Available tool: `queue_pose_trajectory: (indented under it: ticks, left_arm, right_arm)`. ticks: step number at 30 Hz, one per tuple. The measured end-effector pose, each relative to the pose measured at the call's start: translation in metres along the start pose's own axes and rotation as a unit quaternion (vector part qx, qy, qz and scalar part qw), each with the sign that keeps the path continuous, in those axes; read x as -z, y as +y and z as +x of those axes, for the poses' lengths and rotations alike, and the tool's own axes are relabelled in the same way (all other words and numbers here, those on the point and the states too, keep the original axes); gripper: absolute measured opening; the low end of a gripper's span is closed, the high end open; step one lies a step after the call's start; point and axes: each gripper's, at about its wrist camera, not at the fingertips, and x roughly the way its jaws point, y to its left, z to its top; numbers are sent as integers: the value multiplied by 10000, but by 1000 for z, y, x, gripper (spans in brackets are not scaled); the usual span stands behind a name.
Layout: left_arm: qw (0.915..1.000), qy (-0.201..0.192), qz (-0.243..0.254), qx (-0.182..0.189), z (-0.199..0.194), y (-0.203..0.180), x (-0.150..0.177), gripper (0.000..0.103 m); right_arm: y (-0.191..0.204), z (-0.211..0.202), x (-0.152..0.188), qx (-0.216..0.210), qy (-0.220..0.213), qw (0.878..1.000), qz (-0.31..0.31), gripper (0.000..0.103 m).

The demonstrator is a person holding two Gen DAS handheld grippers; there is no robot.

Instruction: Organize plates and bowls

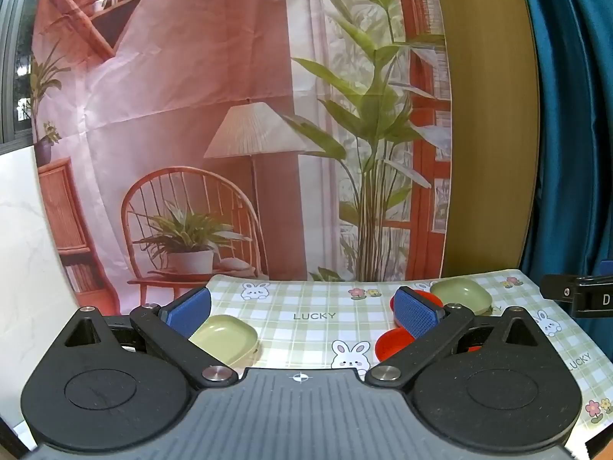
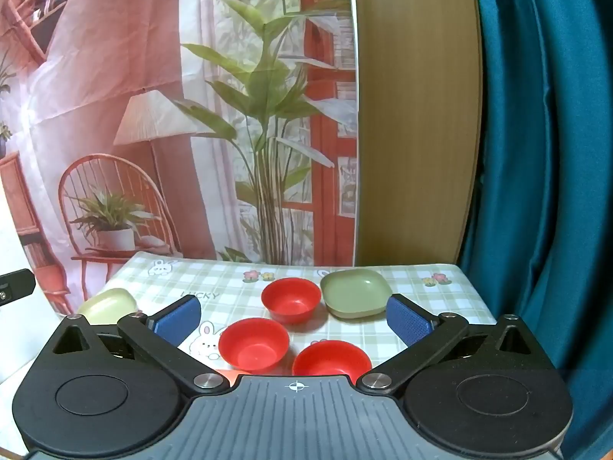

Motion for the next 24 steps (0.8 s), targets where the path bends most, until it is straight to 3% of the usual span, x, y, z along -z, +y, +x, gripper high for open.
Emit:
queue_pose_trajectory:
  ticks: [24]
  left_arm:
    - [10000,-74,-14,-29,-4,1,1,103]
  right_arm:
    - [0,-1,1,1,-17,10000,-2,103]
